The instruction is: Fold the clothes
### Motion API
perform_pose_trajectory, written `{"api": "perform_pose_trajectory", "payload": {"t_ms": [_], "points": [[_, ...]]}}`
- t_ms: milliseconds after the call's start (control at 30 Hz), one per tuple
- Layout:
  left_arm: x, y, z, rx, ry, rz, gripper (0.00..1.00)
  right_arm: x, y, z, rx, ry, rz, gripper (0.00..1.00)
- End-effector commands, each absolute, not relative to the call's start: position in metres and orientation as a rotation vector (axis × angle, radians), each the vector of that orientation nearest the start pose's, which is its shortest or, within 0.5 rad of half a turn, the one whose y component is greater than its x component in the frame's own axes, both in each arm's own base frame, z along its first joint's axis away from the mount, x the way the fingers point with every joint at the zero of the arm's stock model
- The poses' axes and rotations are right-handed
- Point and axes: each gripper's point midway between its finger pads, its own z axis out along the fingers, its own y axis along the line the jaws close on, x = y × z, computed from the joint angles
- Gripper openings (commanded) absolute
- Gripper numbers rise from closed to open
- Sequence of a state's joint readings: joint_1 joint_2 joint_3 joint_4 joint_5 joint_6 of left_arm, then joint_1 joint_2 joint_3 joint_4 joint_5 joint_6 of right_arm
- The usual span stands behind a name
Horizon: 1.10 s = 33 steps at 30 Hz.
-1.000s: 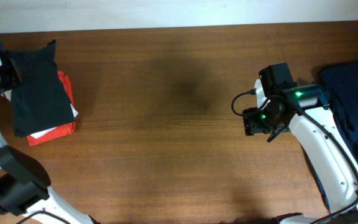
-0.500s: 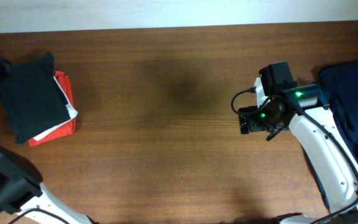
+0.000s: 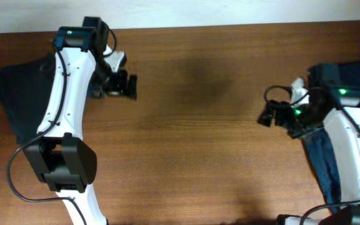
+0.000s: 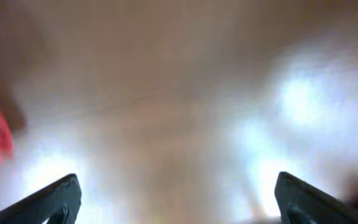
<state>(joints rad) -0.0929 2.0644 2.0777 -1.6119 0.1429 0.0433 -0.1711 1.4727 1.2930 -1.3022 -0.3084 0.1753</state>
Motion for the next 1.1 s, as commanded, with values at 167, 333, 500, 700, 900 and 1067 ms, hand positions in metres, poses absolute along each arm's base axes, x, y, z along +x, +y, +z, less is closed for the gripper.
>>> {"api": "perform_pose_trajectory", "payload": {"t_ms": [167, 333, 500, 700, 900, 1067], "points": [[0.308, -0.047, 0.187, 0.122, 3.180, -0.166, 0.99, 0.206, -0.010, 0.168, 0.488, 2.992, 0.261, 0.99], [0.276, -0.033, 0.215, 0.118, 2.668, -0.091, 0.99, 0.188, -0.009, 0.231, 0.345, 2.411, 0.177, 0.99], [0.228, -0.024, 0.244, 0.094, 2.185, -0.078, 0.99, 0.150, -0.001, 0.275, 0.262, 2.080, 0.144, 0.99], [0.176, -0.019, 0.261, 0.089, 2.036, -0.083, 0.99, 0.138, 0.001, 0.283, 0.246, 2.015, 0.138, 0.99], [0.156, -0.017, 0.231, 0.094, 2.174, -0.078, 0.99, 0.138, 0.001, 0.283, 0.246, 2.015, 0.138, 0.99], [0.149, -0.016, 0.222, 0.095, 2.223, -0.076, 0.99, 0.135, -0.004, 0.284, 0.244, 1.997, 0.093, 0.99]]}}
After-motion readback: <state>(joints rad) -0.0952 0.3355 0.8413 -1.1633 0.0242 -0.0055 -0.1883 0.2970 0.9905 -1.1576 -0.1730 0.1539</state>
